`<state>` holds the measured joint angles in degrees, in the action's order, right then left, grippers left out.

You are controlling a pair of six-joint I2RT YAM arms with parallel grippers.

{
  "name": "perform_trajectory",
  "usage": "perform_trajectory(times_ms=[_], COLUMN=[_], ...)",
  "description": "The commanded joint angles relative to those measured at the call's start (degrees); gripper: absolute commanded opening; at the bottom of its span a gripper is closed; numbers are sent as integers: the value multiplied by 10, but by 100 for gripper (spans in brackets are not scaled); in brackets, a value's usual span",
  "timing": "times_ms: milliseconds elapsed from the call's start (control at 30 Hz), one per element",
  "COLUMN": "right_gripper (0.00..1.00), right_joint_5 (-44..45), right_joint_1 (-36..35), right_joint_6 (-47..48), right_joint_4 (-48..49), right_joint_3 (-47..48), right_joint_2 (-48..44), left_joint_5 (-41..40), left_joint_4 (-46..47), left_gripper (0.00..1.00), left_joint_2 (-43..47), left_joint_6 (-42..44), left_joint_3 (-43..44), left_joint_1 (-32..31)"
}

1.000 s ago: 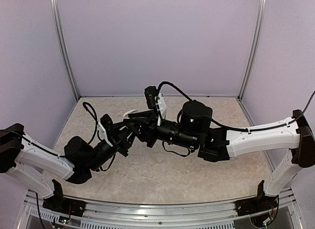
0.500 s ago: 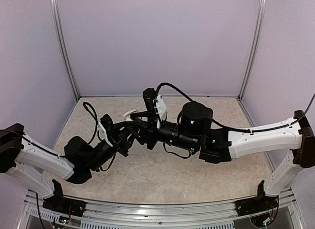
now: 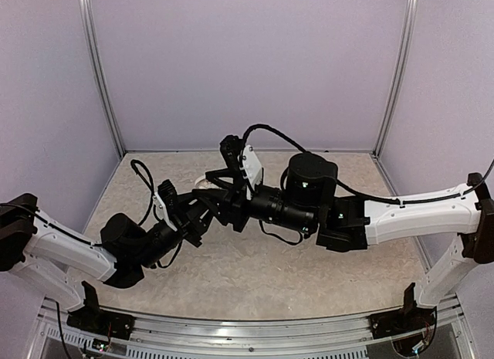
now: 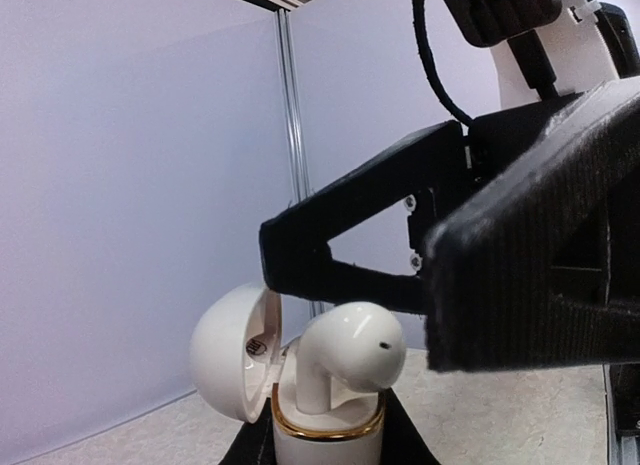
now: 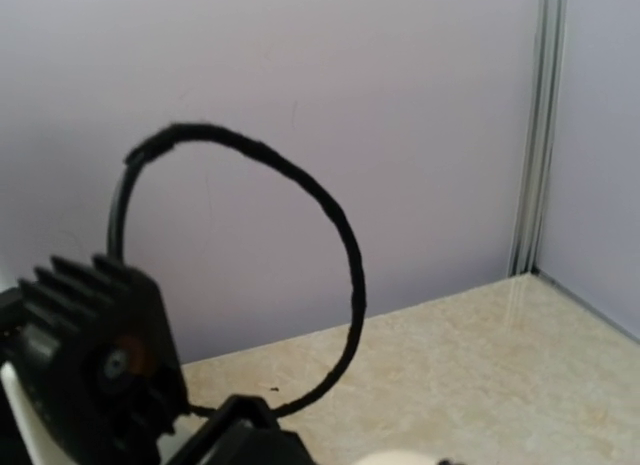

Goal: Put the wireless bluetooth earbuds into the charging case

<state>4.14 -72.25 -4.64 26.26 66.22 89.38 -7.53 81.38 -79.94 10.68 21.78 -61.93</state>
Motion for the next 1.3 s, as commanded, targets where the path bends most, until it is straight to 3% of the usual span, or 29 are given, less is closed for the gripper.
perform_trajectory(times_ms=[0, 300, 633, 1267], right_gripper=[50, 39, 33, 20], right_joint_5=[-28, -40, -86, -23], right_joint_1=[3, 4, 4, 4], right_joint_6=[39, 82, 95, 100], right_joint_4=[-5, -92, -211, -222], right_joint_3=[0, -10, -4, 10], right_joint_2=[-42, -107, -119, -97], left_joint_5=[31, 49, 64, 59], left_joint_4=[8, -14, -60, -79], left_gripper=[6, 6, 6, 6], left_joint_2=[6, 12, 17, 13], left_joint_6=[-6, -21, -56, -52], left_joint_3=[19, 20, 31, 39], left_joint_1=[-4, -5, -6, -17])
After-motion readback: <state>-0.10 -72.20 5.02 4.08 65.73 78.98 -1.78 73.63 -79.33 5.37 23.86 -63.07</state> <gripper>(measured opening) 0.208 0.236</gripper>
